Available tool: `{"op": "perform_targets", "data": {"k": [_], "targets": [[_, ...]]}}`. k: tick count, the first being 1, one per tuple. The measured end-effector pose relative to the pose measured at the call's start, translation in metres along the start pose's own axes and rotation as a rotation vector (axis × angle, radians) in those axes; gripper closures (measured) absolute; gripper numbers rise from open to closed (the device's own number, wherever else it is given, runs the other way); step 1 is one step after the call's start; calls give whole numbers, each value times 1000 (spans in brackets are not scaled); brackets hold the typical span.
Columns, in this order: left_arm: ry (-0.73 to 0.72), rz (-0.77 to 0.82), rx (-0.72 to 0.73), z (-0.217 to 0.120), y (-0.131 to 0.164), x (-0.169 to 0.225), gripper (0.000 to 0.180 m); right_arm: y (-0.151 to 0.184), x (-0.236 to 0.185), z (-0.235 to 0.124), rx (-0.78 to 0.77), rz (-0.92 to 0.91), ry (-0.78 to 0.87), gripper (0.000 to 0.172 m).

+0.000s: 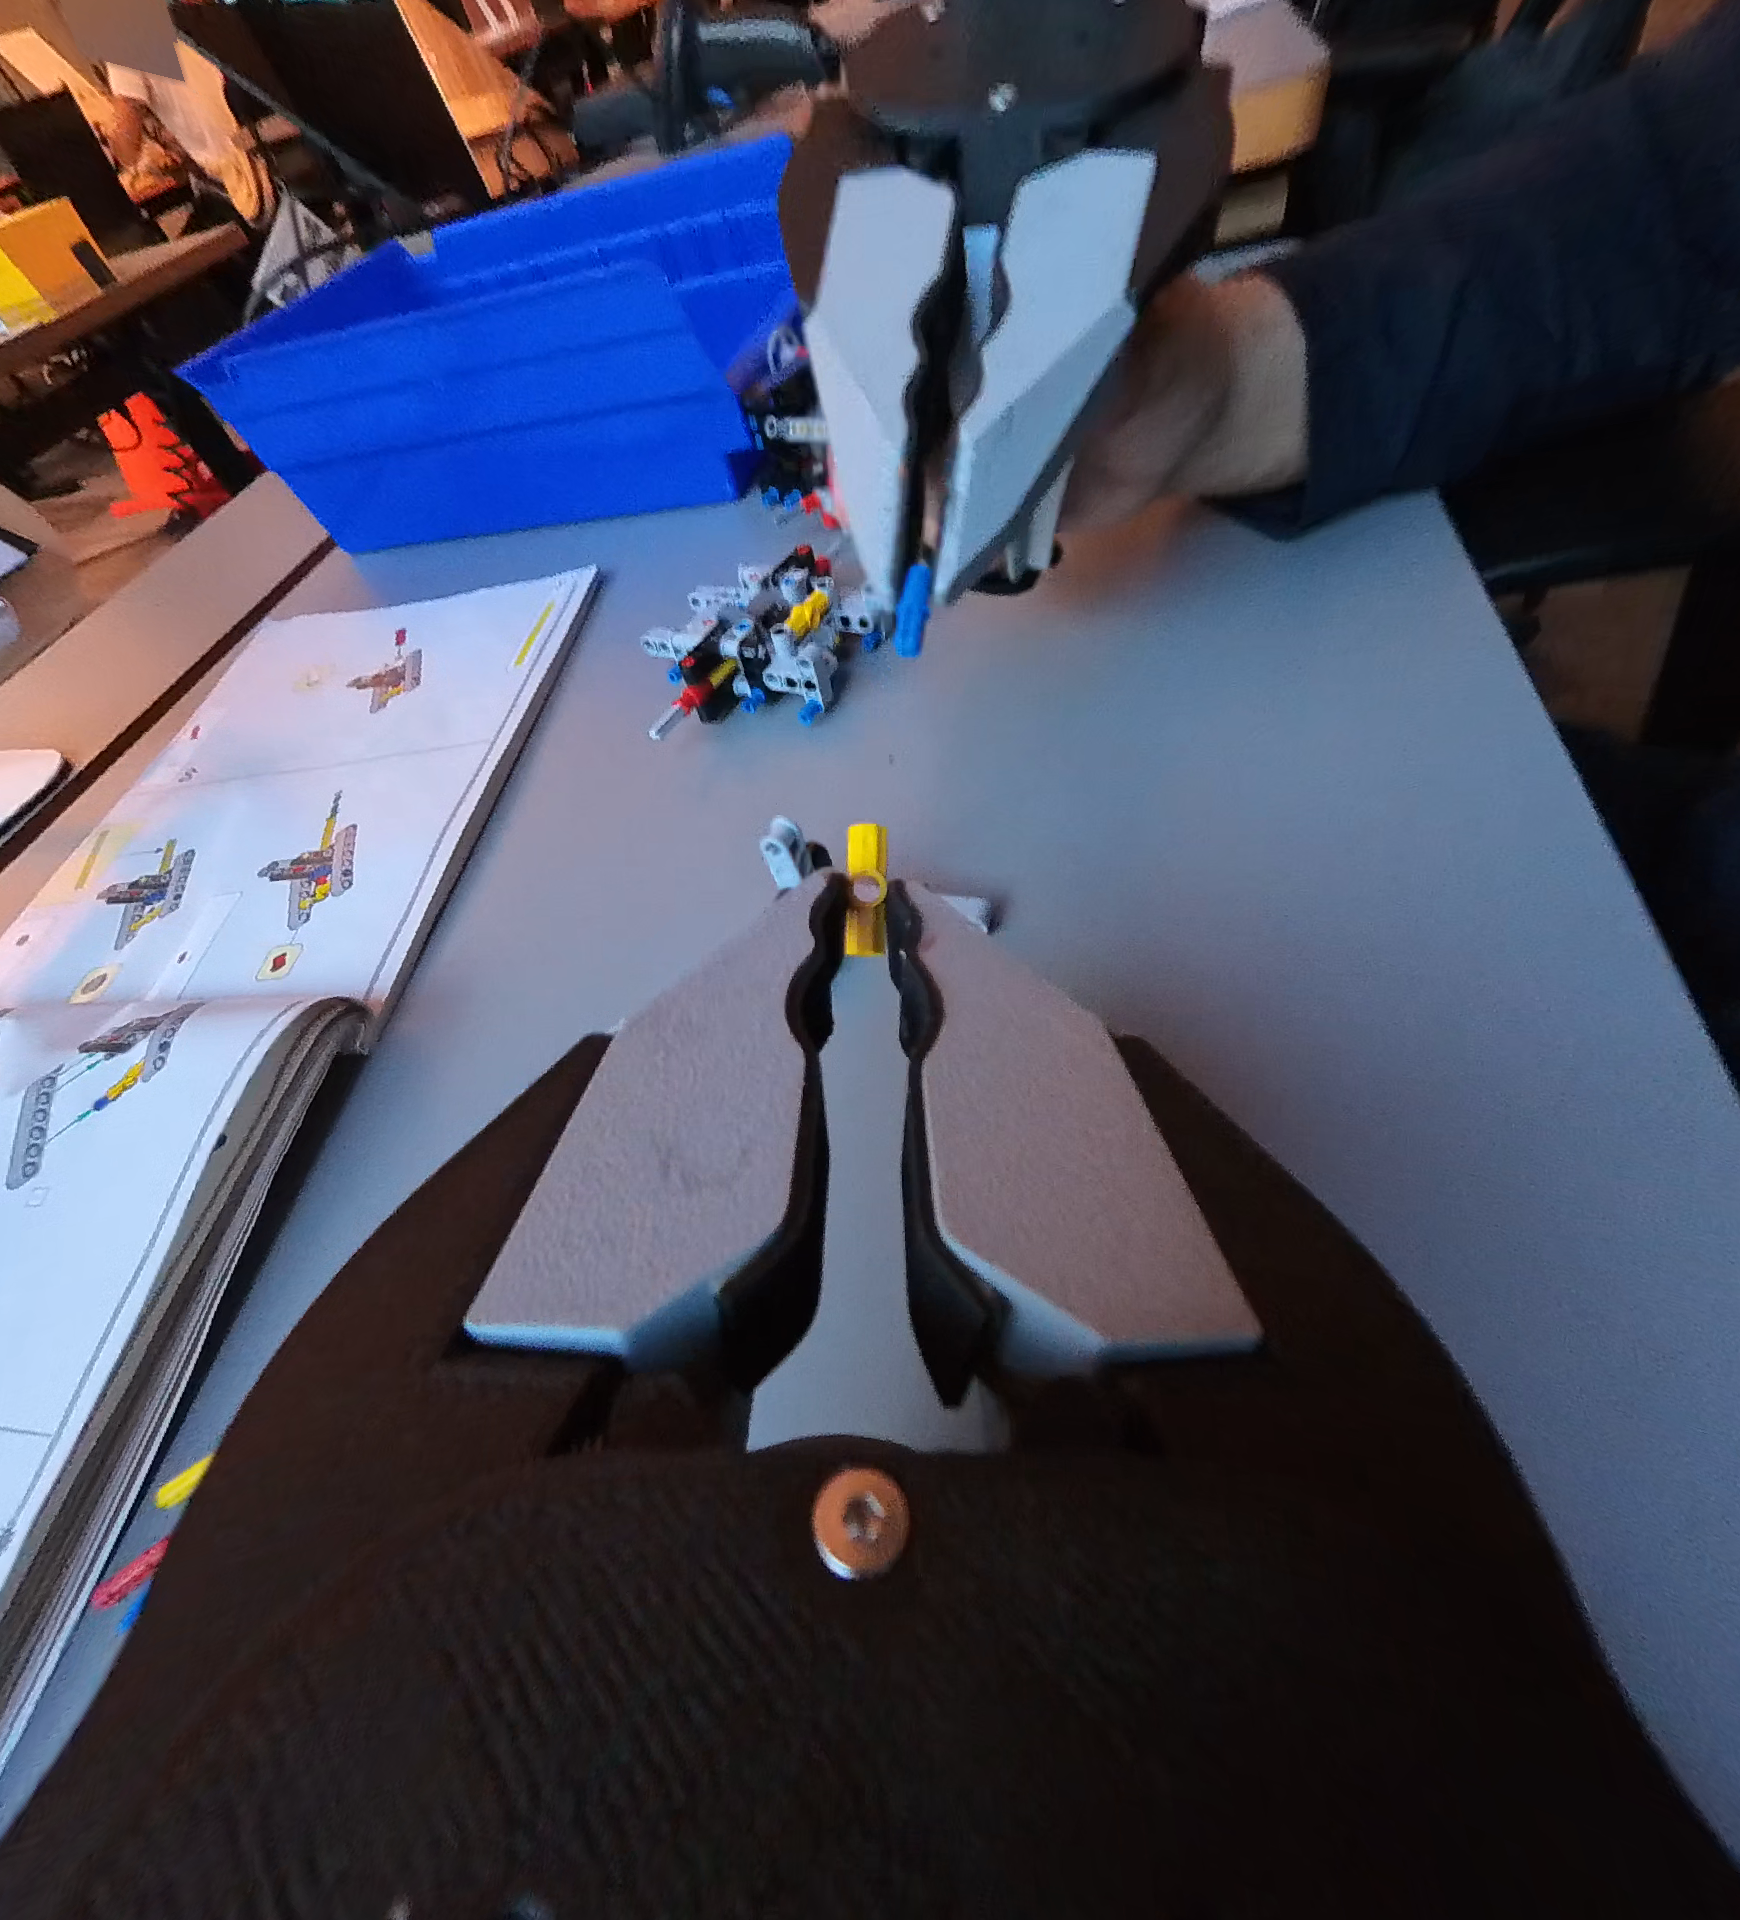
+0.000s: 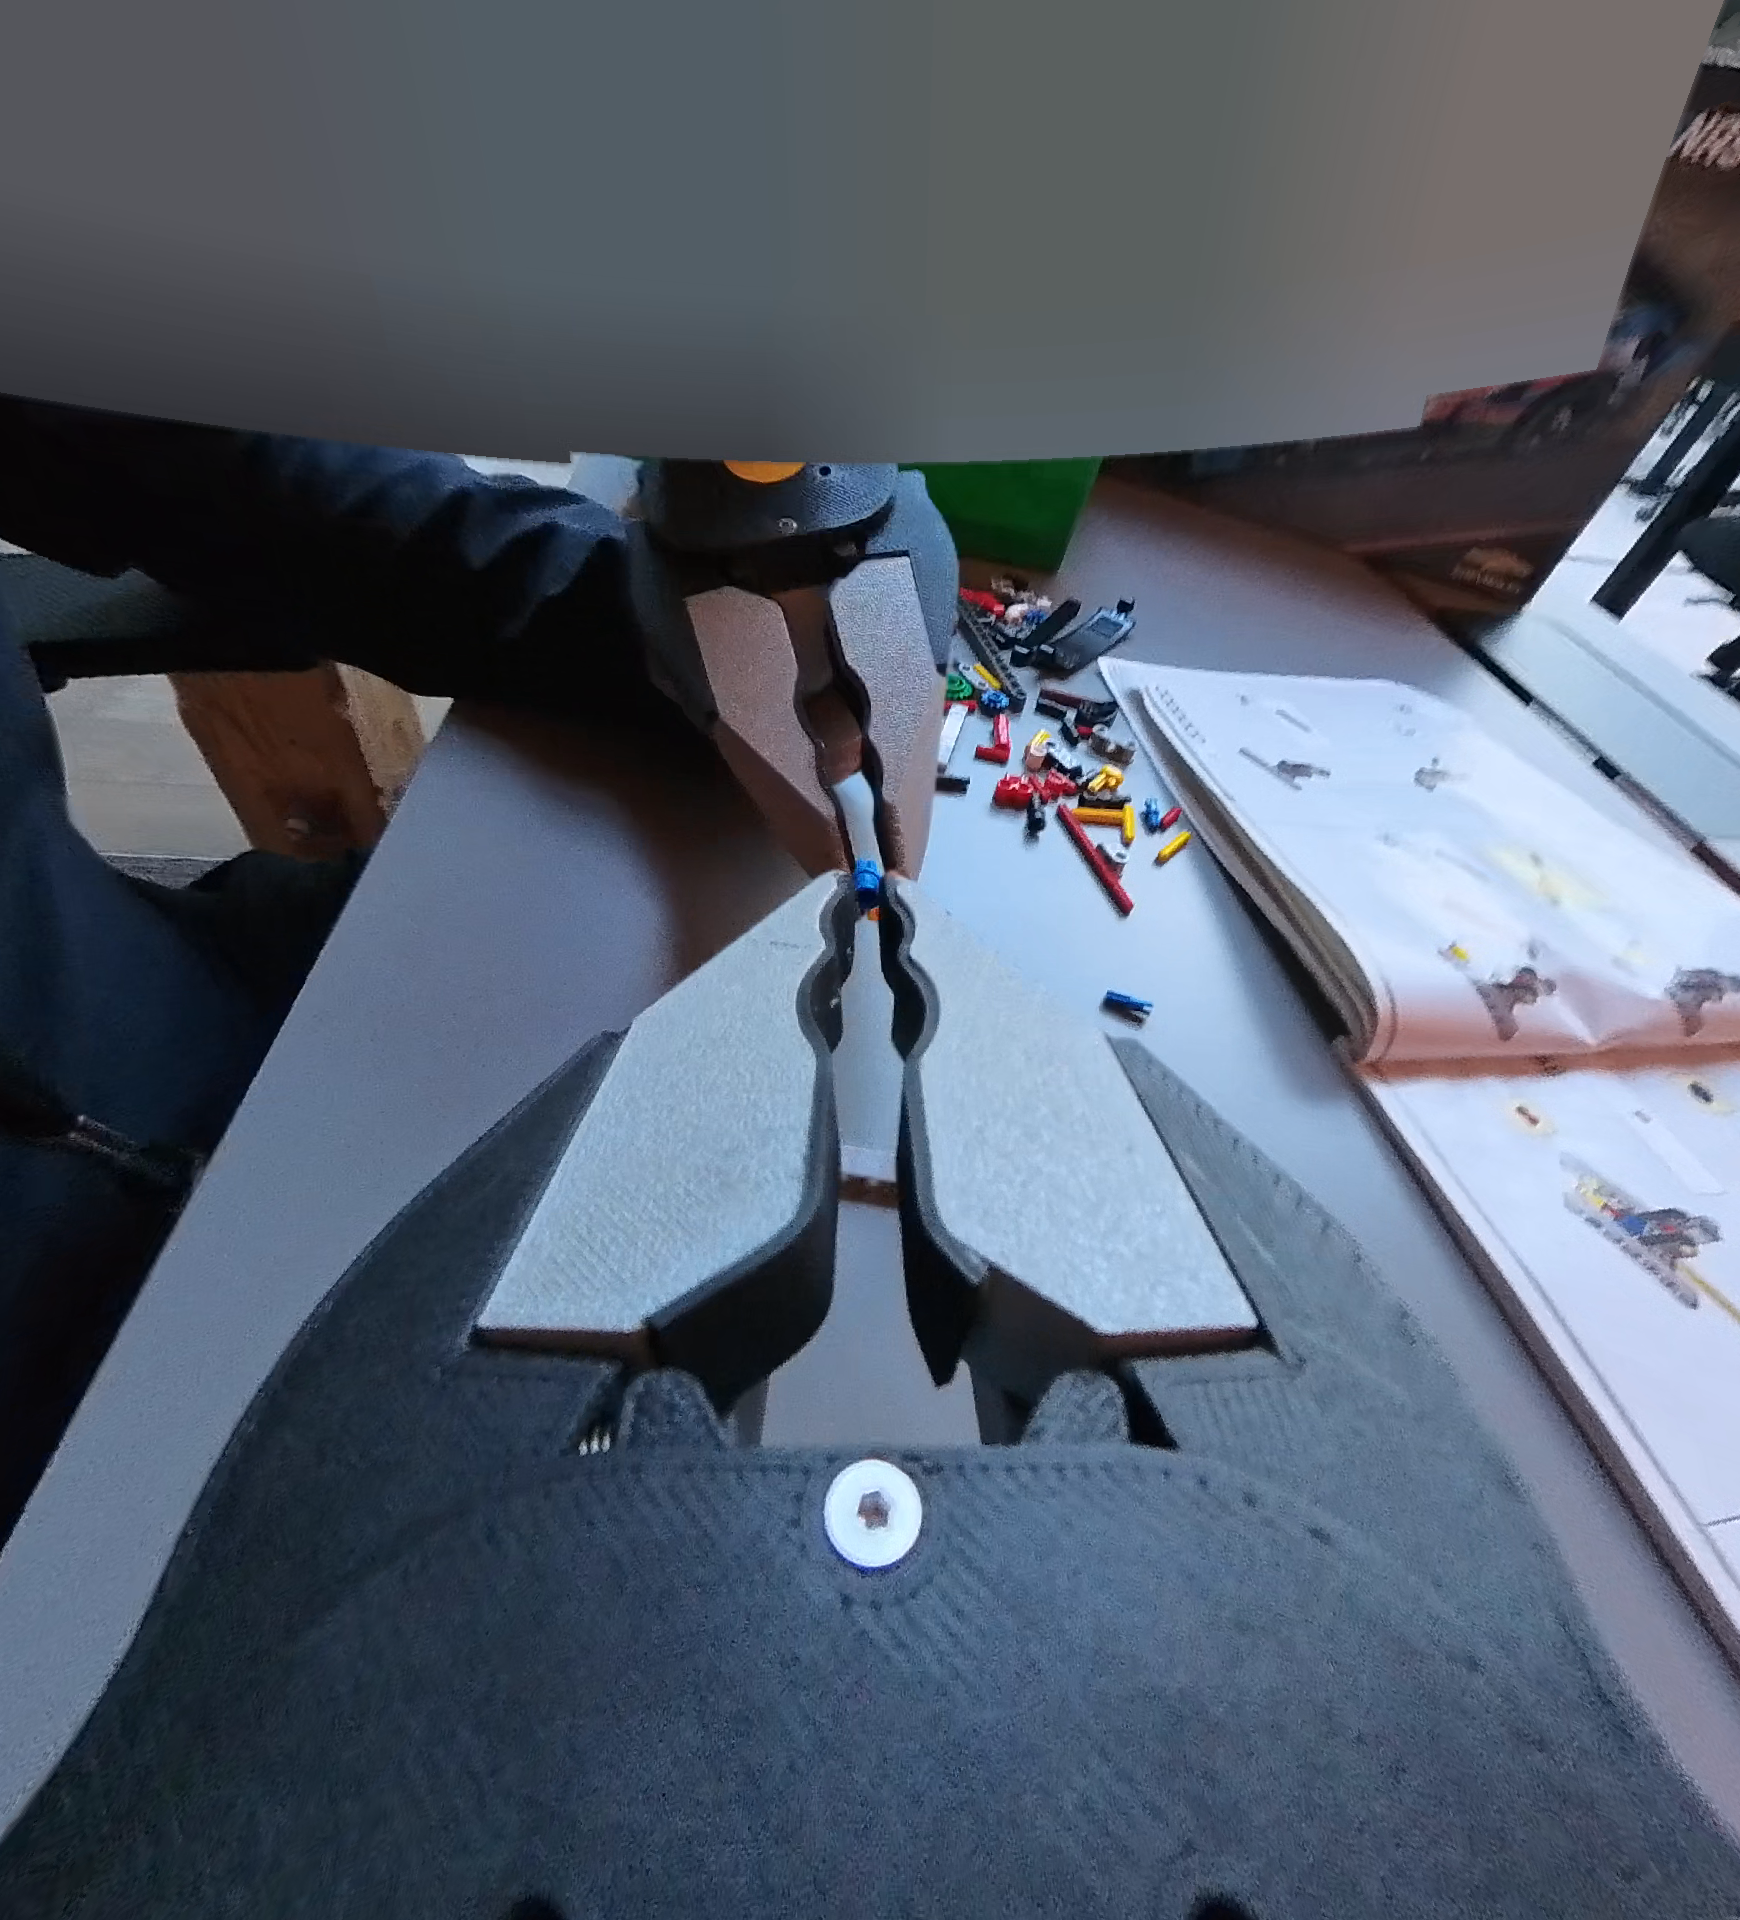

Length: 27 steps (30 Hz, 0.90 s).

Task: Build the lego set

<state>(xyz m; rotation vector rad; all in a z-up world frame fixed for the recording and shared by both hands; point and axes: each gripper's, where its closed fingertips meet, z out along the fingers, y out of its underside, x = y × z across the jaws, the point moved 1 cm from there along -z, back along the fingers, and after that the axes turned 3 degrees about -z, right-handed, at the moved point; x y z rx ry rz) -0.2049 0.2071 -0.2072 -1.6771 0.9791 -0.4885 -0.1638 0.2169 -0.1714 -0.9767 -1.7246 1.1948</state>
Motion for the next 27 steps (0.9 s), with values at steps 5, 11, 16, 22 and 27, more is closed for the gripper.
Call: {"op": "perform_targets", "data": {"k": [5,11,16,22,27], "targets": [[48,-58,56,-3,-8,3,176,9,0,5,-51,-53,18,171],[43,11,26,3,-6,13,176,15,-2,12,-71,4,-7,171],[21,28,31,2,-7,11,176,15,-4,13,-75,17,-19,171],[5,44,22,3,-6,10,176,16,-3,14,-78,35,-20,171],[-2,40,21,3,-6,9,176,18,-4,14,-95,15,-15,171]]}}
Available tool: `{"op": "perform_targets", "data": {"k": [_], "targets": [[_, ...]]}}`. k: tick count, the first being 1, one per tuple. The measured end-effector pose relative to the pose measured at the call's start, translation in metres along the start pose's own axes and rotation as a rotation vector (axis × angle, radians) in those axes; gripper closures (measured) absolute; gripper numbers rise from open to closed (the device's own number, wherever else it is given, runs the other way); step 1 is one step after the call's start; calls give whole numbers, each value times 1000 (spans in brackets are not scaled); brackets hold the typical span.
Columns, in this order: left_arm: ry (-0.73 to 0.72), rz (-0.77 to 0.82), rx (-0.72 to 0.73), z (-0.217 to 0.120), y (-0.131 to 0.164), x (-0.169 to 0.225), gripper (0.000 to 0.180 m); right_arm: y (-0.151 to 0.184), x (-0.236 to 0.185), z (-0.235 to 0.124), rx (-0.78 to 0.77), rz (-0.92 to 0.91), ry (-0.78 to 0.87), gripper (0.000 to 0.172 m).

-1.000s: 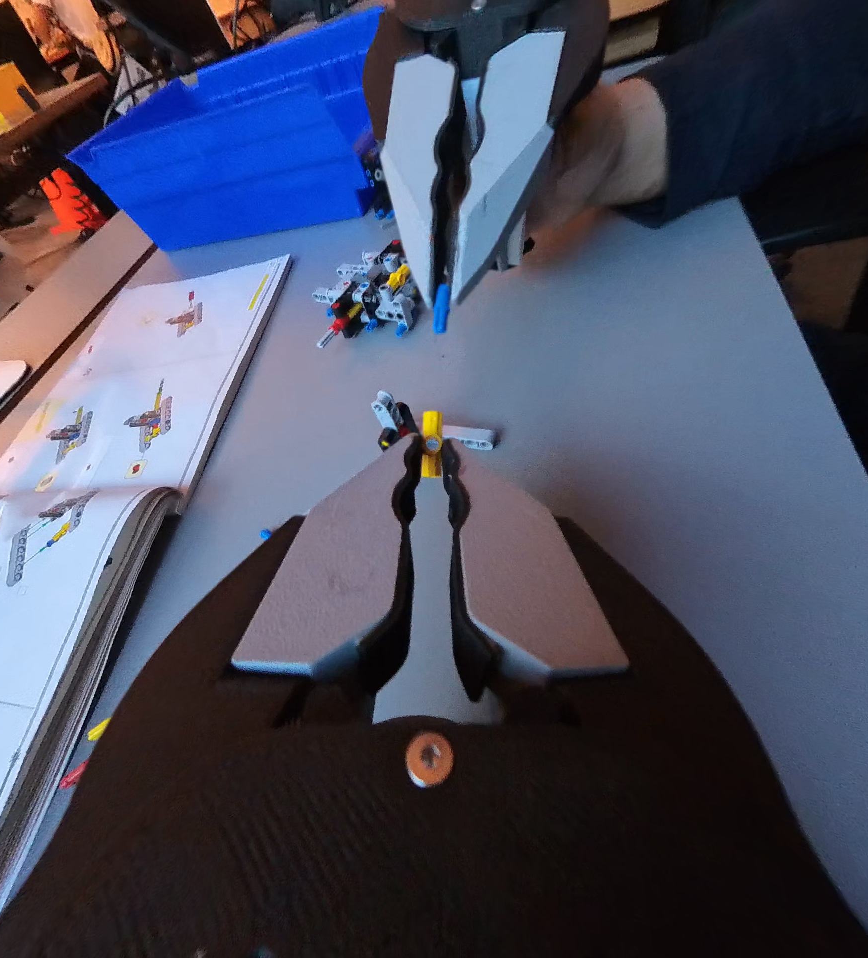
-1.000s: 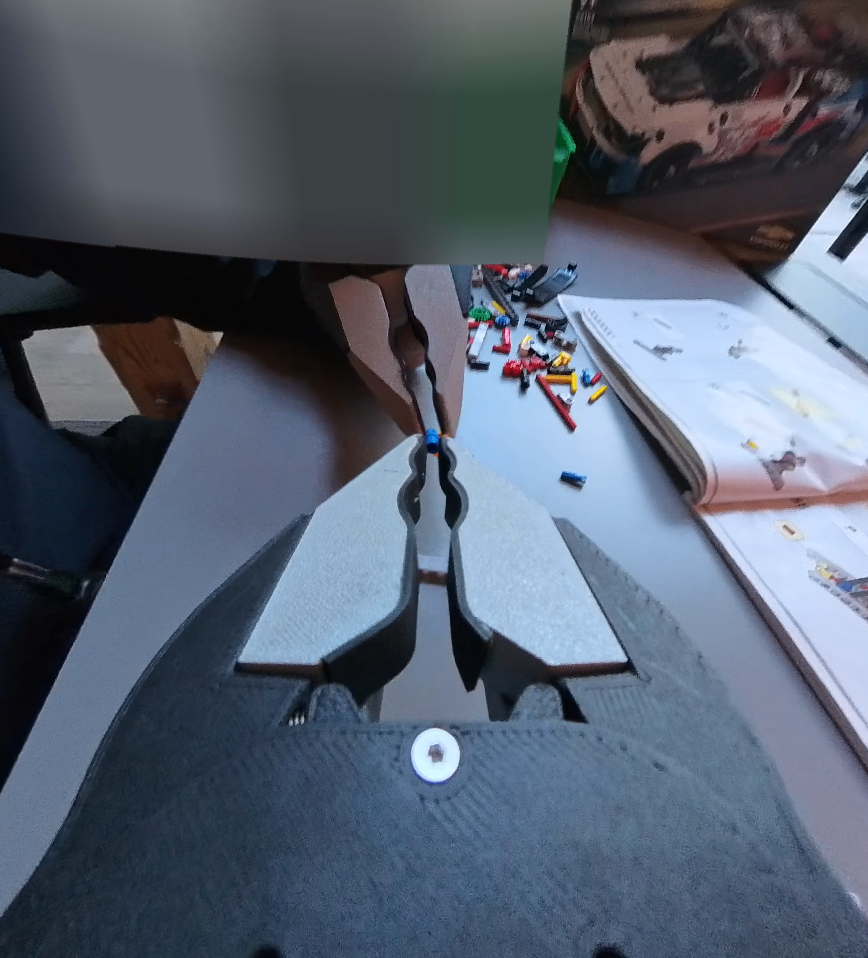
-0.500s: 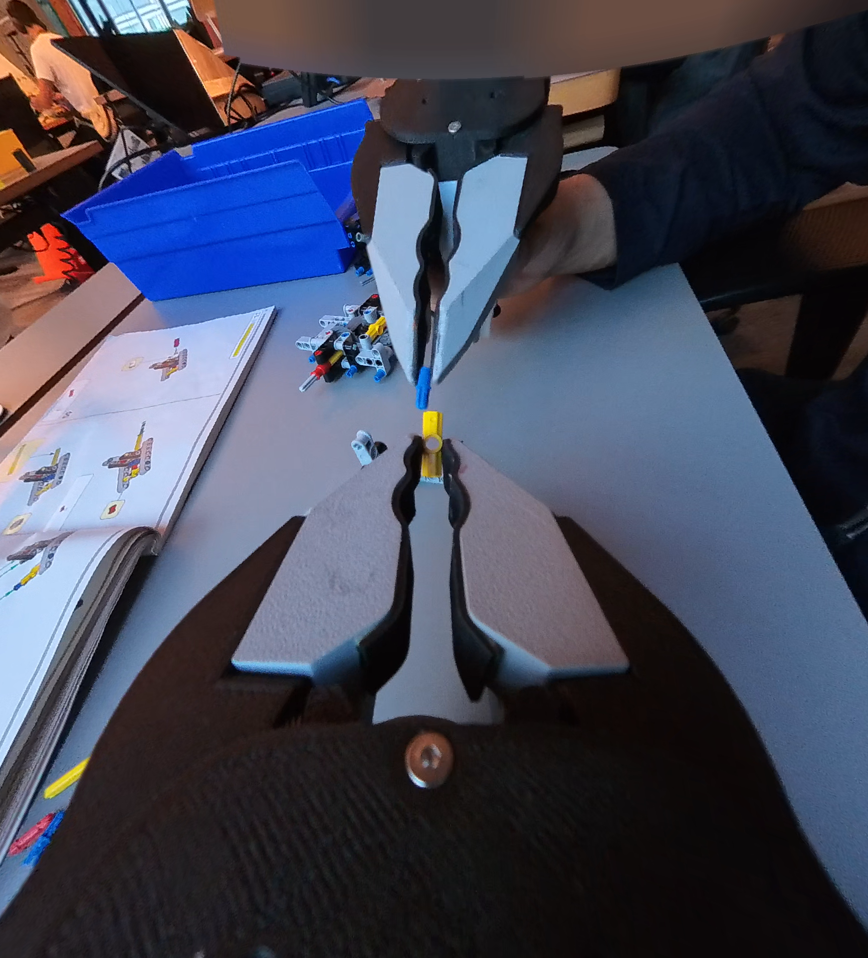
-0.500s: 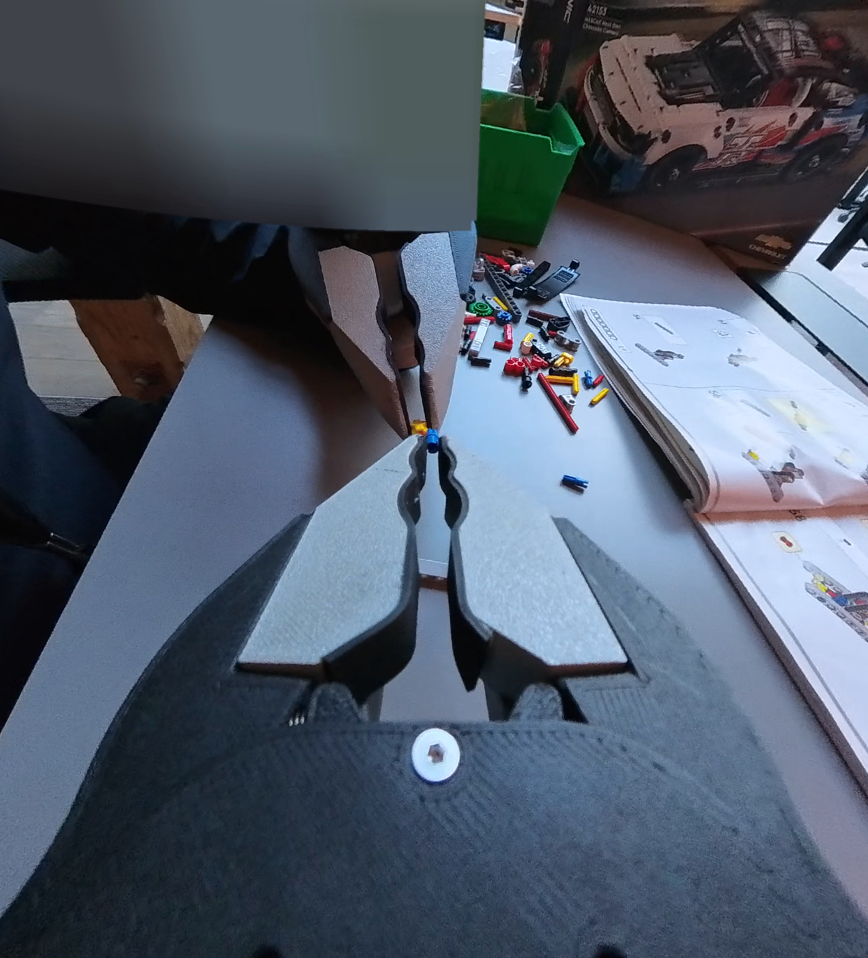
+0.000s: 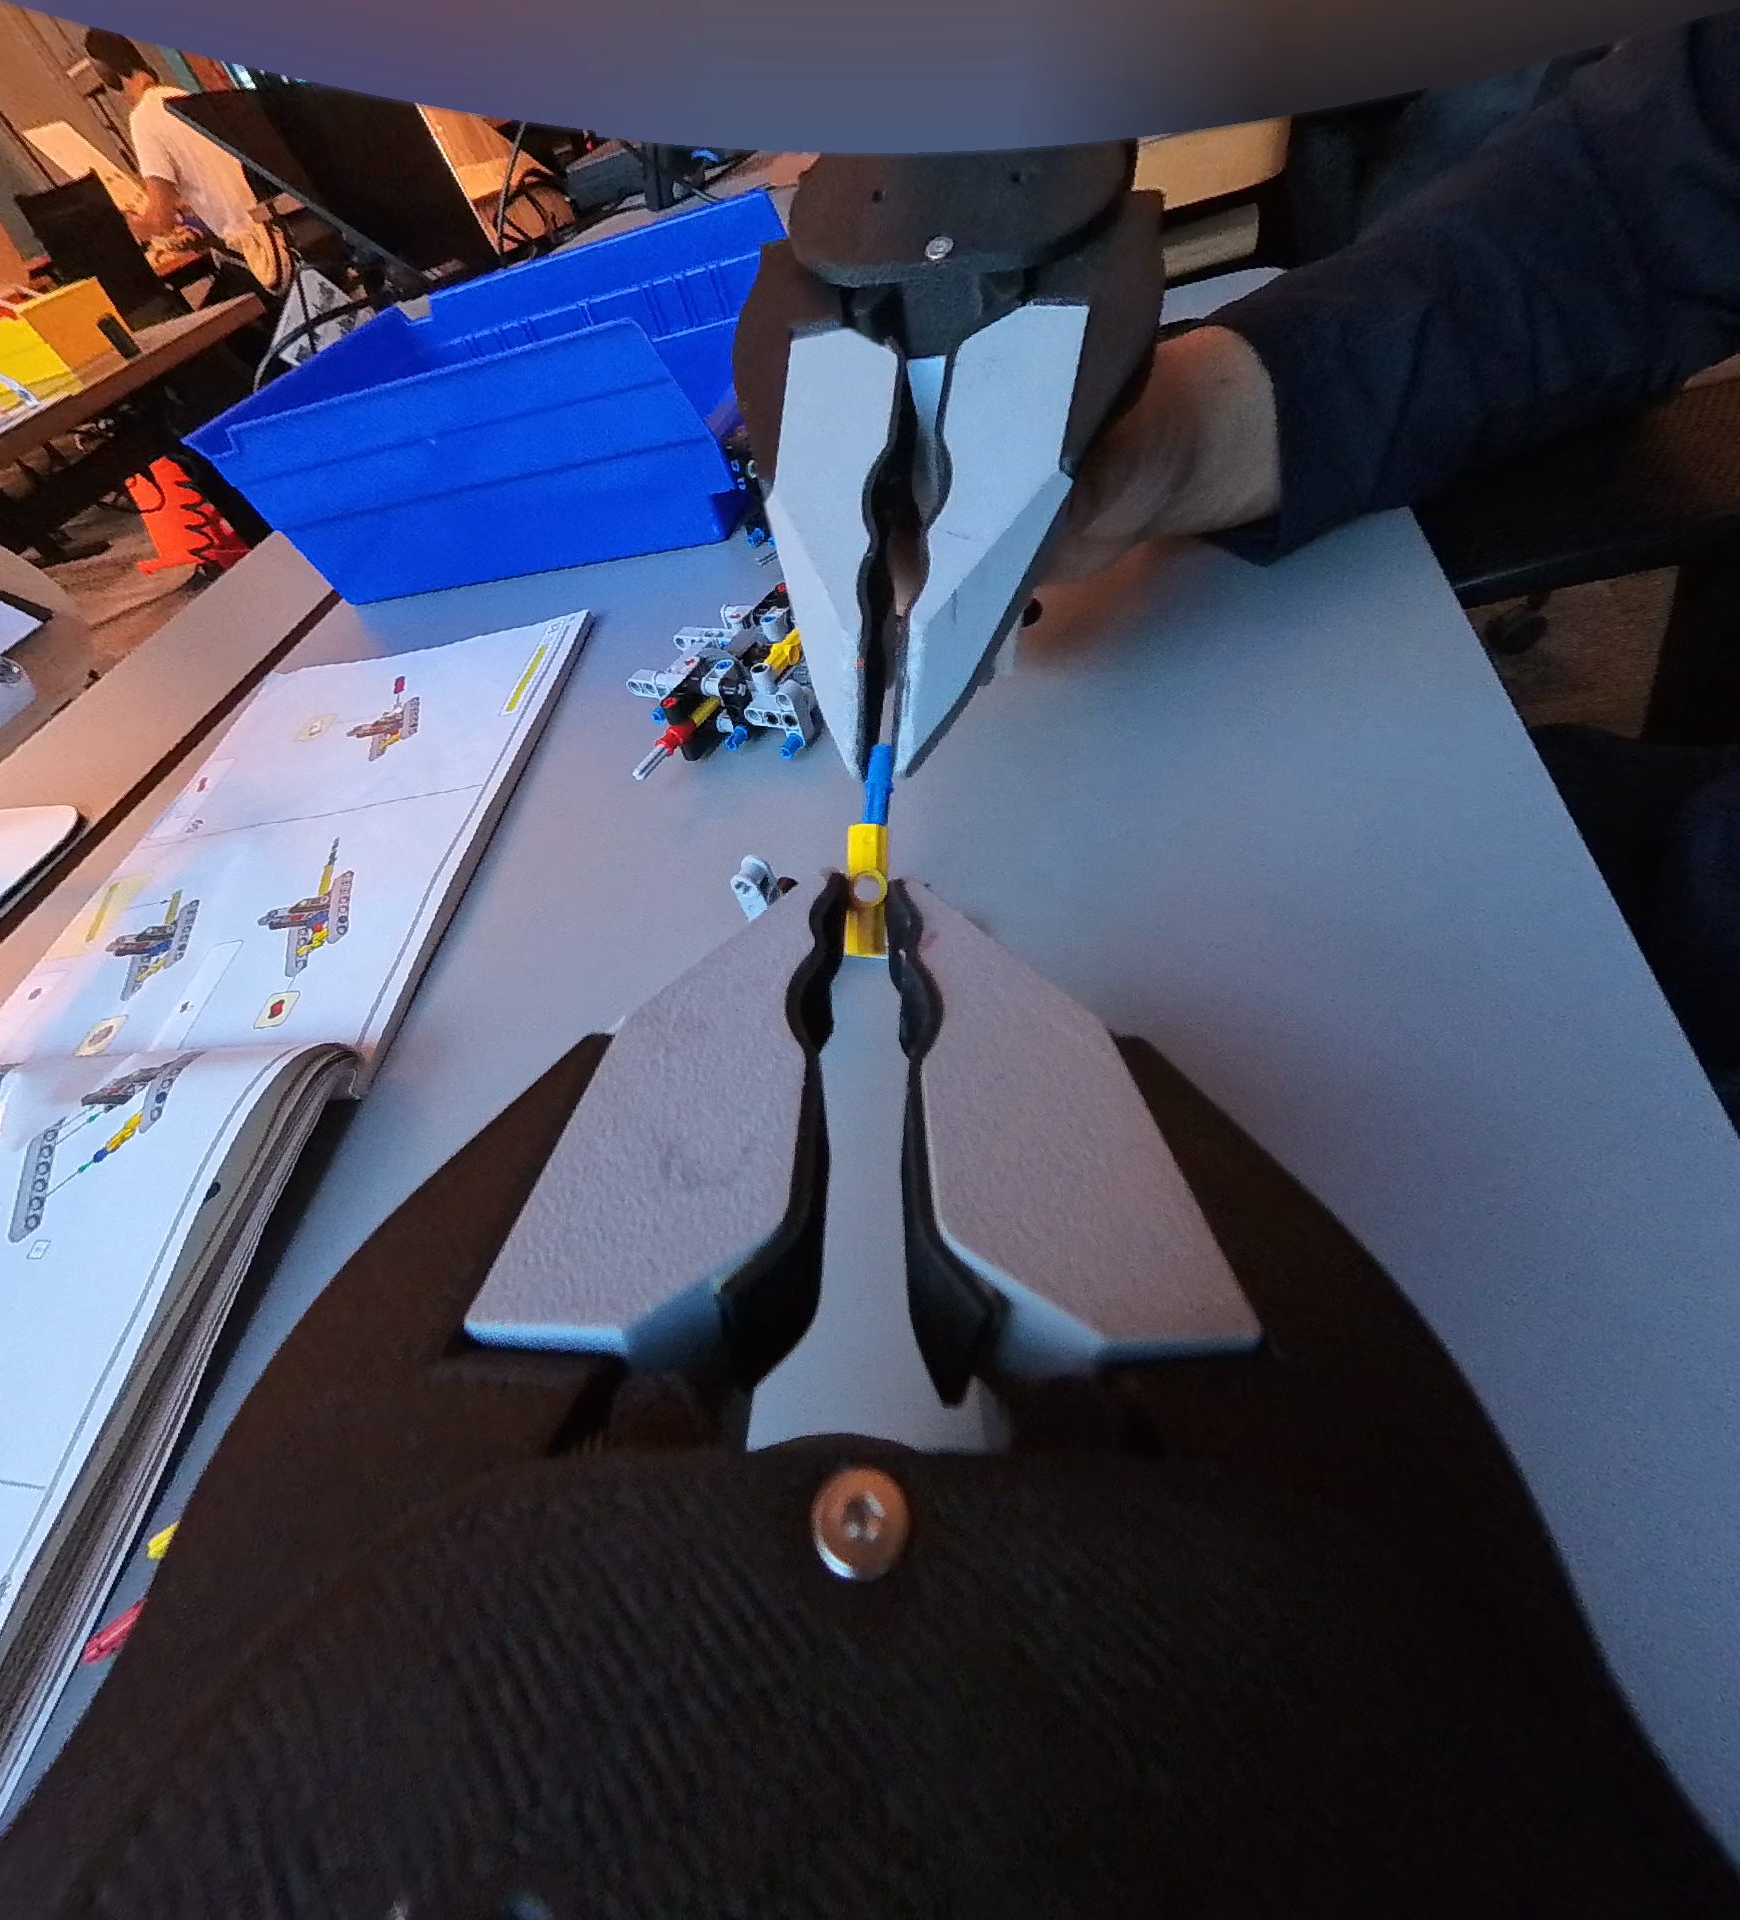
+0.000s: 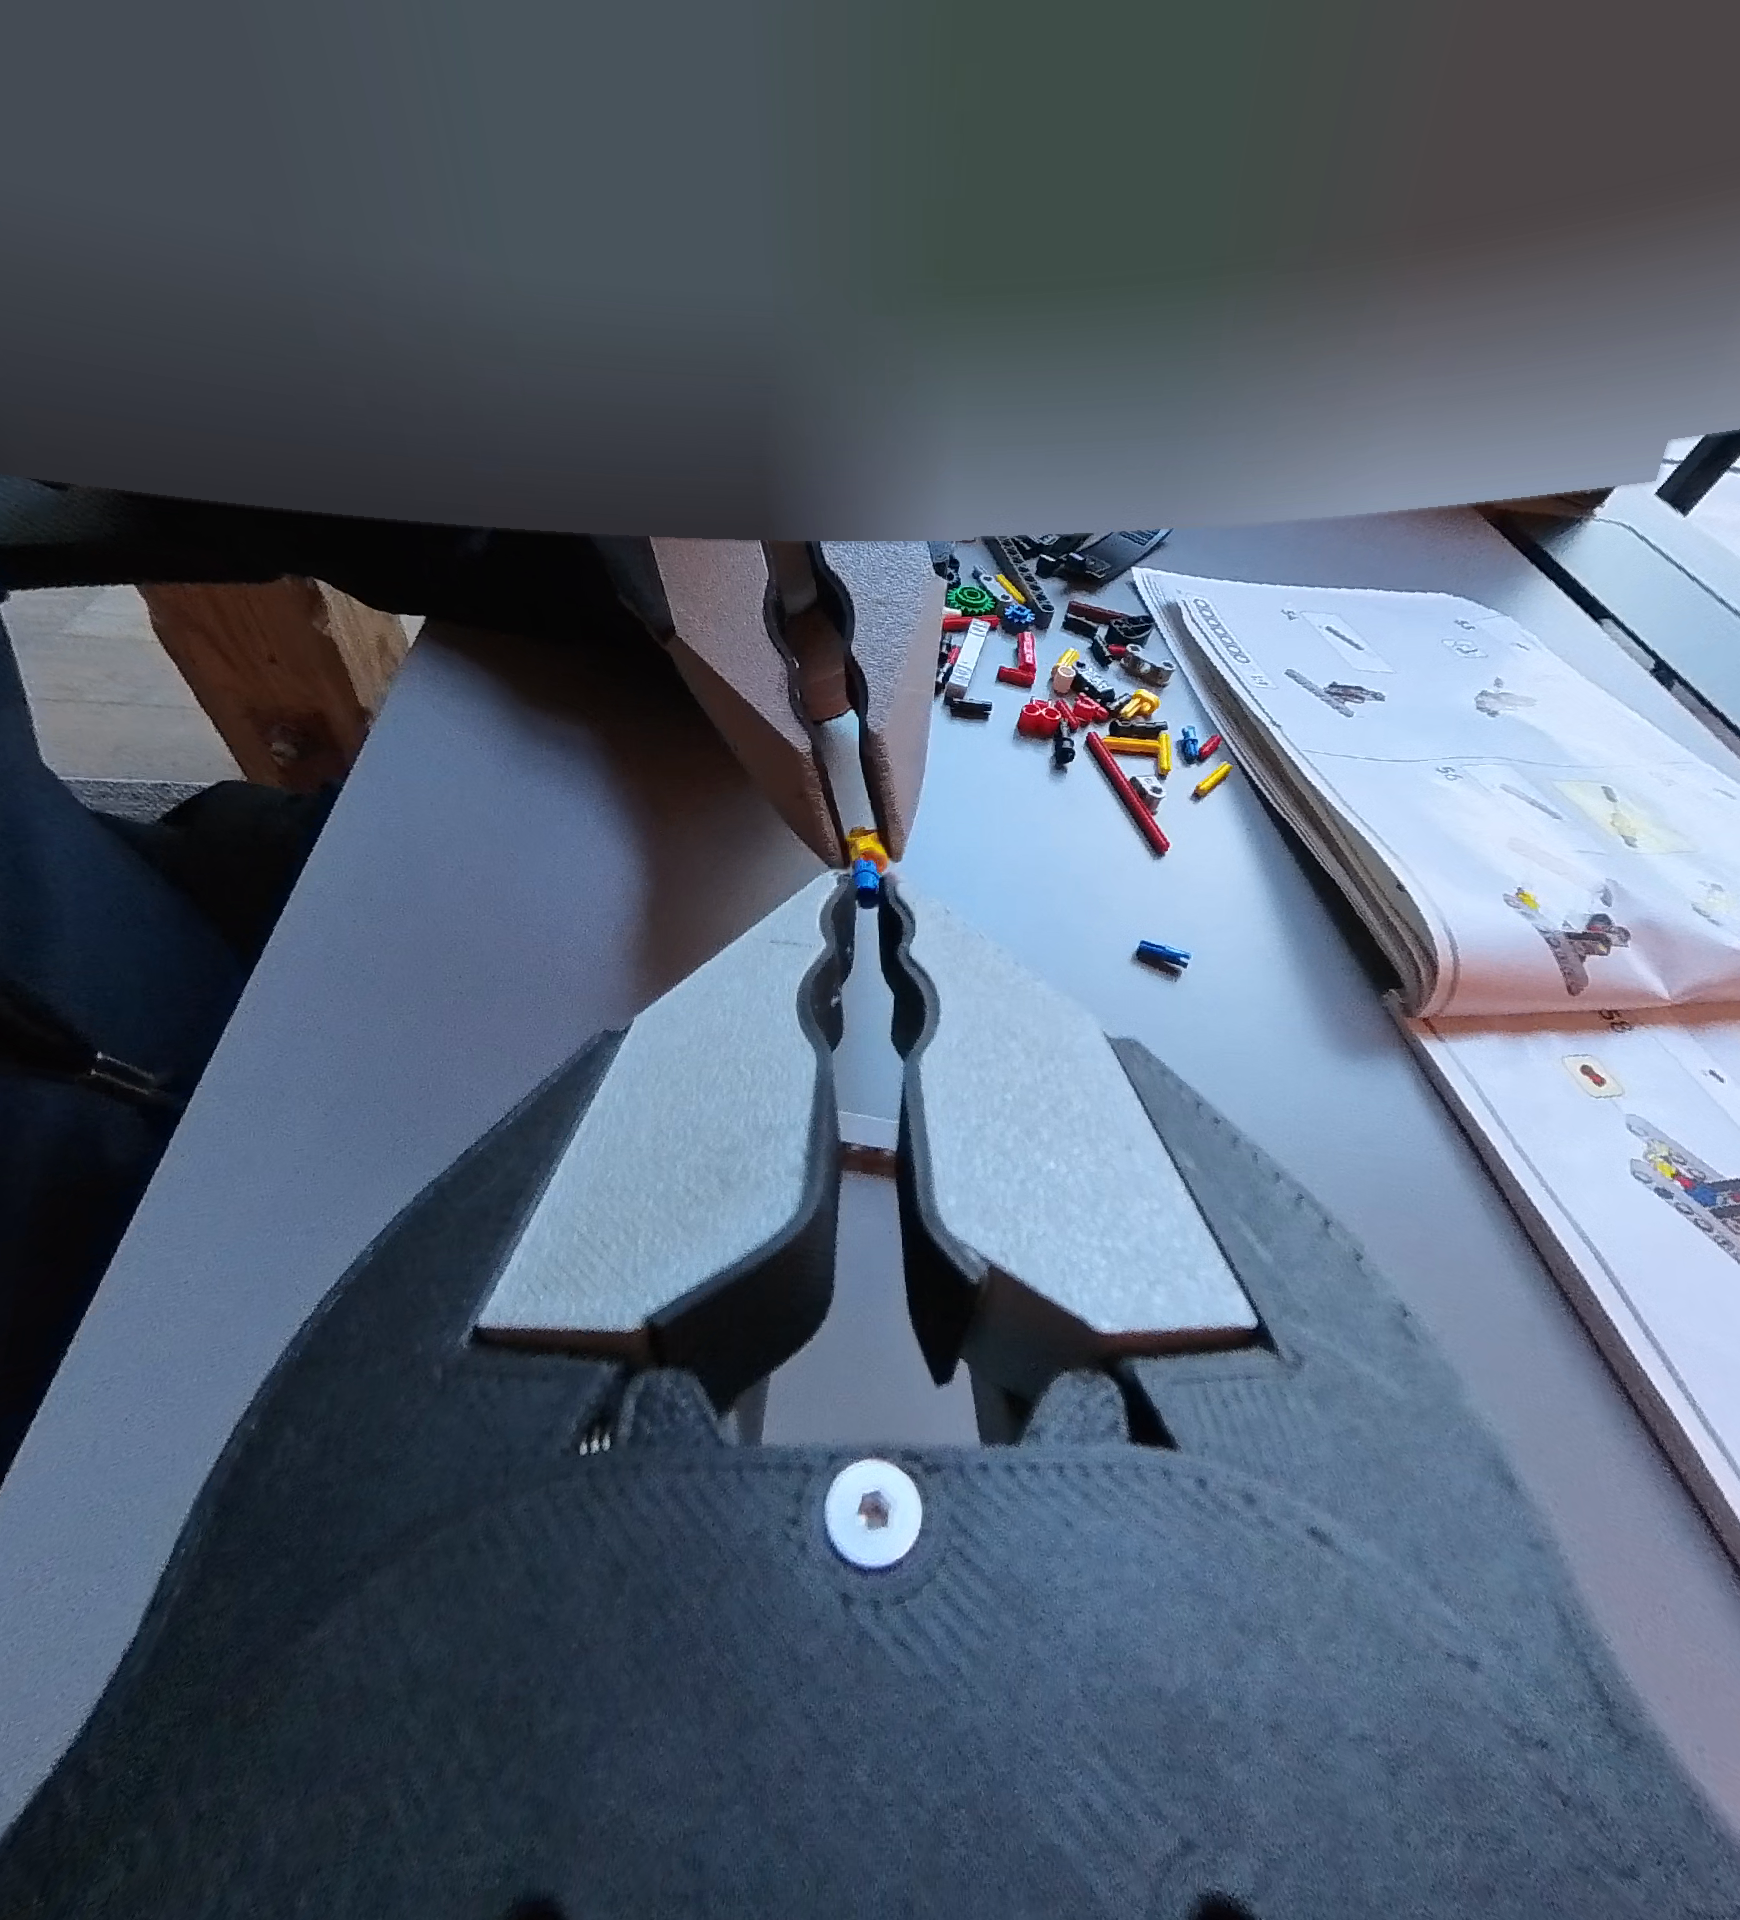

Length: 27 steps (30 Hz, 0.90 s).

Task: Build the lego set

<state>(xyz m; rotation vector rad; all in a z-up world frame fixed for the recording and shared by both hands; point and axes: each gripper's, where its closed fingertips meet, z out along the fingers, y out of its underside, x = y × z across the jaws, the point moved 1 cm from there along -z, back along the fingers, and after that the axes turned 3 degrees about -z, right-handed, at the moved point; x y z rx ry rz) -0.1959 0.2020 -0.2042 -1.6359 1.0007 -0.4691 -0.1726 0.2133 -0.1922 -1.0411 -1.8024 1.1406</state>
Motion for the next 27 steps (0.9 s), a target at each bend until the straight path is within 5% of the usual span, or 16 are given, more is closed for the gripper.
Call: {"op": "perform_targets", "data": {"k": [9,27], "targets": [[-74,52,-30,2,2,-6,176,2,9,2,16,193,-16,172],[-128,64,-85,4,9,-12,175,7,14,6,5,301,-11,172]]}}
